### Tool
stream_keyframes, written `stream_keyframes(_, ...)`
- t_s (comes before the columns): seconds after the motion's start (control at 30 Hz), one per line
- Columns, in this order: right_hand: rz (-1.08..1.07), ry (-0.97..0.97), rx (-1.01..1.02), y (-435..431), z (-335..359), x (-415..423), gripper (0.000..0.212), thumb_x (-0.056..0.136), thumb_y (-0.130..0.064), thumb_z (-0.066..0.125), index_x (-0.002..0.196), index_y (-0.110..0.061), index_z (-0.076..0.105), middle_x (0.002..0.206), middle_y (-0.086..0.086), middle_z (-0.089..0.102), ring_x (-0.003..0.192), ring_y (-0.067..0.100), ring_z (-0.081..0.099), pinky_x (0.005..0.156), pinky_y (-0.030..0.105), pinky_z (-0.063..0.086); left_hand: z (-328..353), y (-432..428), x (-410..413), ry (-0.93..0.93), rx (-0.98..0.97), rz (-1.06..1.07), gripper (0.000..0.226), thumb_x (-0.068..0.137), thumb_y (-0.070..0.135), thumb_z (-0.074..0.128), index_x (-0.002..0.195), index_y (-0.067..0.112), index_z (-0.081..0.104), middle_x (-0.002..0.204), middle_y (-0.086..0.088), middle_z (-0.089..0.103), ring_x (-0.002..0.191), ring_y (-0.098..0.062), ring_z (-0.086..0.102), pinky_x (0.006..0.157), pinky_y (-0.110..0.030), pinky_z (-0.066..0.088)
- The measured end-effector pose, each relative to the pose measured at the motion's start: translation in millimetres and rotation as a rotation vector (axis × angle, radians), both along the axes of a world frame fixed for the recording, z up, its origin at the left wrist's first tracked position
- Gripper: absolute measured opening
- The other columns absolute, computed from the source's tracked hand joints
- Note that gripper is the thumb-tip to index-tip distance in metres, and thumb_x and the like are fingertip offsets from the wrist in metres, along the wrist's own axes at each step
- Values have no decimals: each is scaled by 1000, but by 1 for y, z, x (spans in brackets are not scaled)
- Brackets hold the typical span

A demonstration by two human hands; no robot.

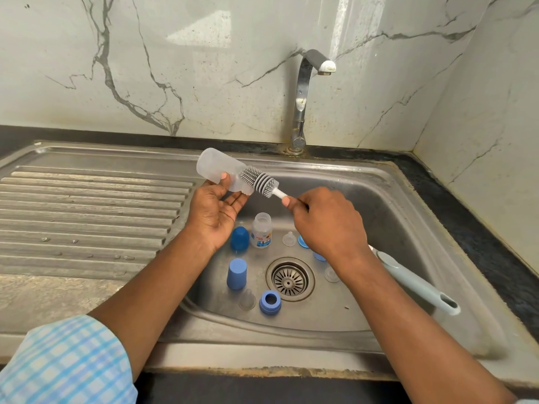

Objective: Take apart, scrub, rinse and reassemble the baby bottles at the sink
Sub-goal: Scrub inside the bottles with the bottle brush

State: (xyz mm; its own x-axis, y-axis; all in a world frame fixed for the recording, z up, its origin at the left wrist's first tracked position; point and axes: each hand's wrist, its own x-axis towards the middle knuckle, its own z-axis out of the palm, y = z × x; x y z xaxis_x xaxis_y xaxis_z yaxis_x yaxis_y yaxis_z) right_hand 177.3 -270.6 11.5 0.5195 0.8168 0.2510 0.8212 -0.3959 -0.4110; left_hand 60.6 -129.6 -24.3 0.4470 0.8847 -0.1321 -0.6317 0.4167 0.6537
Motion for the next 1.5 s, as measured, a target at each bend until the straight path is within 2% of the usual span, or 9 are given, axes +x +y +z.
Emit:
stream_keyframes(0.27, 17, 42, 22, -3, -1, 4, 50, 100, -50, 47, 60, -21, 45, 54, -2, 46, 46, 14, 39, 47, 26, 25, -1, -1, 0, -9, -2, -19, 29, 99, 5, 48, 127, 5, 55, 118, -15, 68, 108, -28, 68, 94, -41, 55)
stream_keyframes(0.4, 67, 29, -18, -1, -3, -2, 49, 99, -51, 48, 60, -22, 47, 53, -4, 46, 46, 12, 40, 47, 26, 27, 1, -1, 0, -13, -30, -23, 40, 92, 25, 62, 126, 5, 55, 110, -14, 71, 105, -26, 69, 101, -43, 52)
stream_keyframes(0.57, 7, -15, -26, 0, -4, 3, 48, 100, -52, 47, 62, -22, 48, 56, -3, 49, 48, 13, 43, 47, 27, 27, 0, 0, 2, 100, 2, 4, 33, 92, 27, 64, 119, 9, 56, 106, -11, 71, 97, -23, 70, 88, -41, 58)
stream_keyframes(0.7, -42, -13, -21, 6, -12, 12, 44, 100, -52, 45, 74, -19, 57, 66, 1, 59, 59, 20, 55, 55, 30, 42, 3, -3, 1, 29, 11, -33, 47, 87, 28, 64, 126, 4, 53, 108, -15, 71, 100, -27, 70, 81, -41, 61)
stream_keyframes(0.9, 53, 0, -4, 0, -7, 2, 49, 100, -50, 48, 59, -22, 46, 53, -3, 46, 46, 13, 40, 46, 27, 26, 2, 3, -1, 49, -44, 58, 46, 98, 27, 58, 136, 4, 48, 108, -14, 69, 104, -27, 68, 87, -42, 58)
stream_keyframes(1.0, 37, -7, -10, 4, -7, -3, 49, 100, -50, 46, 61, -21, 47, 55, -3, 47, 47, 13, 42, 46, 27, 25, 0, 4, 0, 41, -38, 55, 48, 97, 27, 59, 136, 3, 48, 112, -15, 68, 106, -28, 68, 94, -45, 55)
stream_keyframes(1.17, -40, 4, -11, 5, -11, 10, 45, 101, -50, 45, 71, -17, 54, 60, -1, 49, 50, 14, 41, 47, 27, 26, 1, -4, 1, -11, -2, -22, 33, 97, 28, 57, 119, 4, 56, 105, -15, 72, 100, -28, 70, 86, -43, 59)
stream_keyframes(1.37, 3, 38, 3, 2, -6, 5, 47, 101, -48, 47, 63, -20, 49, 56, -1, 47, 48, 15, 41, 47, 28, 27, 2, -2, -1, -22, -2, 14, 52, 95, 38, 59, 132, 2, 51, 114, -16, 67, 111, -29, 66, 91, -42, 57)
stream_keyframes(1.5, 17, 37, -19, 1, -9, 3, 45, 101, -48, 47, 67, -19, 55, 56, -2, 49, 48, 14, 43, 48, 27, 28, 4, 0, -2, 58, 78, 20, 47, 96, 44, 55, 125, 7, 56, 96, -7, 69, 94, -18, 67, 79, -30, 58)
